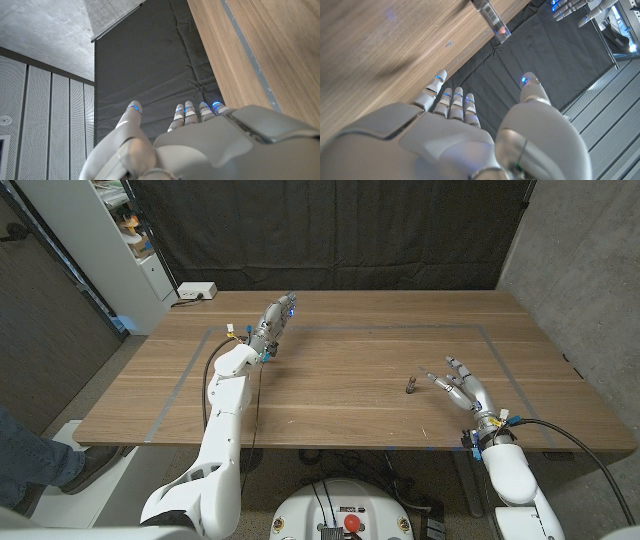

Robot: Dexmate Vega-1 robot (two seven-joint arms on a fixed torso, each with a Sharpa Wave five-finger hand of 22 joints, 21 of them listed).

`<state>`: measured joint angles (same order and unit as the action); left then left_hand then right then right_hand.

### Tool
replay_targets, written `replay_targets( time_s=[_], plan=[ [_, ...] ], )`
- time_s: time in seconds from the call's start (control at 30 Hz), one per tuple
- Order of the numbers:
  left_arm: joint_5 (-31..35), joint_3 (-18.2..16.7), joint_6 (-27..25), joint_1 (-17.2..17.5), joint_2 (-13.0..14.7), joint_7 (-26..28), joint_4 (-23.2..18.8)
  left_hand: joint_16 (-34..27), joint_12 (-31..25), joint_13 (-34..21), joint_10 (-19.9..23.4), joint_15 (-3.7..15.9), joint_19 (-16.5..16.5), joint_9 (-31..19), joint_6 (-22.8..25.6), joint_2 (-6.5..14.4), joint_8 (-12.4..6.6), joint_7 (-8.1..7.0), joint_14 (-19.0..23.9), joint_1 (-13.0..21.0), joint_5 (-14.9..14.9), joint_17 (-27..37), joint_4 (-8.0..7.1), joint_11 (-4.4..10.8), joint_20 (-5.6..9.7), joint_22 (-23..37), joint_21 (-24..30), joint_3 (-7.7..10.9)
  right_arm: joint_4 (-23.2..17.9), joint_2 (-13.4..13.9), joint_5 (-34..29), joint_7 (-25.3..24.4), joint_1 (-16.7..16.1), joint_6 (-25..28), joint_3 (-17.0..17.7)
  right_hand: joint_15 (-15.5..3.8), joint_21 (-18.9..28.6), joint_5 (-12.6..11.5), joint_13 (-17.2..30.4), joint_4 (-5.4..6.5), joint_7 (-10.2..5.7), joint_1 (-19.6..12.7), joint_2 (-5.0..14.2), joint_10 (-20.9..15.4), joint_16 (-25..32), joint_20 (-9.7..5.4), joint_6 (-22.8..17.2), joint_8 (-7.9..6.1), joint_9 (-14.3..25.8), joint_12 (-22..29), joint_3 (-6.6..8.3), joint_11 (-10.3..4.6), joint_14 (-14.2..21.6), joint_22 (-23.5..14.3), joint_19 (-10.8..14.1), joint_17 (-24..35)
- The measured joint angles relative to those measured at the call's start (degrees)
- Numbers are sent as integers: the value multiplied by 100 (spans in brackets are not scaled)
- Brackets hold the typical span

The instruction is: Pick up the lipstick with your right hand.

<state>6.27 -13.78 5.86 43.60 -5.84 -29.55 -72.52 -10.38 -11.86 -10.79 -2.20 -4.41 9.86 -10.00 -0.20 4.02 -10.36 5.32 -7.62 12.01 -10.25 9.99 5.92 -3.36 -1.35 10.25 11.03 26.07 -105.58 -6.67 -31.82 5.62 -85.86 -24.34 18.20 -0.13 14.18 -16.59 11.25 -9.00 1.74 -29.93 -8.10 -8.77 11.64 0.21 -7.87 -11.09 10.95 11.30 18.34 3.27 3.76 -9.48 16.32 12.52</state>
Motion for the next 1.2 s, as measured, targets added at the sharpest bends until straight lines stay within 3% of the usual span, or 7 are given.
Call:
replay_targets(
  time_s=[0.93,1.03,1.13,1.2],
  plan=[
    [-11,1,-51,32,29,-33,-91,0,0,0,0,0,-21,0,0,0,0,0,0,0,0,0,25,0,-20,0,0,-25,-68,55,-1563,-1183,-249,131,-283,13,-111,-160,-7,118,74,134,-134,28,1,-22,-75,0,0,0,-214,34,-91,1,-22,1],
    [-12,-1,-51,31,34,-33,-90,0,0,0,0,0,-20,0,0,0,0,0,0,0,0,0,24,0,-20,0,0,-25,-62,73,-1680,-1324,-261,175,-333,26,-111,-181,-7,135,66,170,-170,-45,1,-21,-108,-2,0,2,-281,77,-77,1,-21,1],
    [-12,-4,-50,30,37,-34,-90,0,0,0,0,0,3,0,0,0,0,0,0,0,0,0,25,0,-43,0,0,-25,-42,83,-1753,-1450,-267,211,-358,-10,-149,-308,-7,134,70,170,-170,-477,28,25,-178,-44,0,139,-421,16,39,1,29,-21],
    [-12,-7,-52,29,41,-34,-90,0,0,0,0,0,11,0,0,0,0,0,0,0,0,0,24,0,-51,0,0,-25,6,100,-1791,-1540,-269,231,-404,-40,-150,-354,-7,110,61,170,-170,-526,28,-1,-187,-44,0,155,-458,11,69,1,84,-28]
  ],
)
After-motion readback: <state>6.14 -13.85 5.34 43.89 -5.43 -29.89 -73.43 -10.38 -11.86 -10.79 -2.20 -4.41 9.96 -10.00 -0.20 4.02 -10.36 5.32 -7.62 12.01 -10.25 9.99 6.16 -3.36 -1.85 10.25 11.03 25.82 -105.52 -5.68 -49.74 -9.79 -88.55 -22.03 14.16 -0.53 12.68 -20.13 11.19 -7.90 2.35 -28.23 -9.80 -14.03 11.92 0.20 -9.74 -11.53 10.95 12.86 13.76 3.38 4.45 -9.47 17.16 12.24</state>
